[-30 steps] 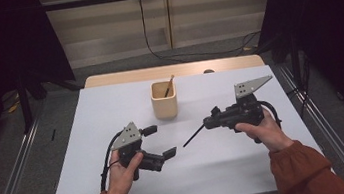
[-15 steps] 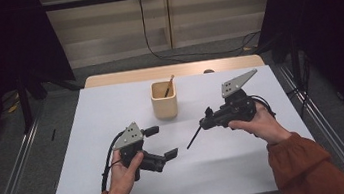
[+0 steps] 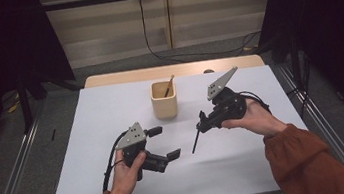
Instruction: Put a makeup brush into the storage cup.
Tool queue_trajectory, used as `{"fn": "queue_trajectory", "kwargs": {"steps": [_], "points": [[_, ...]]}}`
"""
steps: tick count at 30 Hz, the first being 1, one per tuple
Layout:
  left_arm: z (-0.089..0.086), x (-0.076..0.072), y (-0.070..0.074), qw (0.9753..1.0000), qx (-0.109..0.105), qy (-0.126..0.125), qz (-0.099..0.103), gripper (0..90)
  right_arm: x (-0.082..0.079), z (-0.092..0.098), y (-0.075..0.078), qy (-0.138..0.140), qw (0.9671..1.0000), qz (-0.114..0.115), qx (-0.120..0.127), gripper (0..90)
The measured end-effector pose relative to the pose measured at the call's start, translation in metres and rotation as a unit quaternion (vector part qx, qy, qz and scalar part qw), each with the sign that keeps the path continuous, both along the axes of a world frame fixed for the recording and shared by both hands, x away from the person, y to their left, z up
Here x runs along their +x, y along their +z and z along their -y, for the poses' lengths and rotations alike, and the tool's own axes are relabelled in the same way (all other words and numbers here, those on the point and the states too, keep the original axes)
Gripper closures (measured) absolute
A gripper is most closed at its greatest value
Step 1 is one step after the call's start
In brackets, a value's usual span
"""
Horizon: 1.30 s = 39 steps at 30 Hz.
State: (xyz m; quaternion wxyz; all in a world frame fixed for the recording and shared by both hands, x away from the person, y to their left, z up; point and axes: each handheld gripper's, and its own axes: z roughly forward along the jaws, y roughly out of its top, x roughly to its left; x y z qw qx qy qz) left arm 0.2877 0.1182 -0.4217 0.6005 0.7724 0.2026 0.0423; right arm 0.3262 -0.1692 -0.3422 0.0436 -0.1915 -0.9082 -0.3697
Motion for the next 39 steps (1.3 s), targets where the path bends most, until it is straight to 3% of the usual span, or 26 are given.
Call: {"fn": "queue_trajectory", "kwargs": {"steps": [9, 16, 23, 28, 30, 36, 39], "points": [[0.007, 0.001, -0.004, 0.9999, 0.001, -0.014, -0.004, 2.2, 0.004, -0.011, -0.001, 0.007, 0.9985, -0.023, -0.05, 85.5], [0.013, 0.002, -0.006, 0.9997, -0.01, -0.019, -0.01, 2.8, 0.005, -0.016, 0.0, 0.011, 0.998, -0.026, -0.056, 85.5], [0.022, 0.001, -0.007, 0.9997, 0.001, -0.023, 0.005, 6.4, 0.006, -0.02, 0.003, 0.019, 0.9983, -0.024, -0.049, 85.4], [0.029, 0.004, -0.009, 0.9996, 0.003, -0.025, 0.012, 16.5, 0.006, -0.018, 0.004, 0.015, 0.9986, -0.021, -0.047, 85.4], [0.031, 0.005, -0.011, 0.9994, 0.001, -0.03, 0.017, 25.9, 0.006, -0.018, 0.003, 0.015, 0.9987, -0.021, -0.045, 85.4], [0.04, 0.004, -0.014, 0.9984, 0.014, -0.046, 0.029, 40.8, 0.006, -0.021, 0.002, 0.017, 0.9988, -0.02, -0.043, 85.4], [0.042, 0.005, -0.013, 0.9986, 0.016, -0.039, 0.031, 50.6, 0.006, -0.023, 0.002, 0.016, 0.9987, -0.021, -0.042, 85.4]]}}
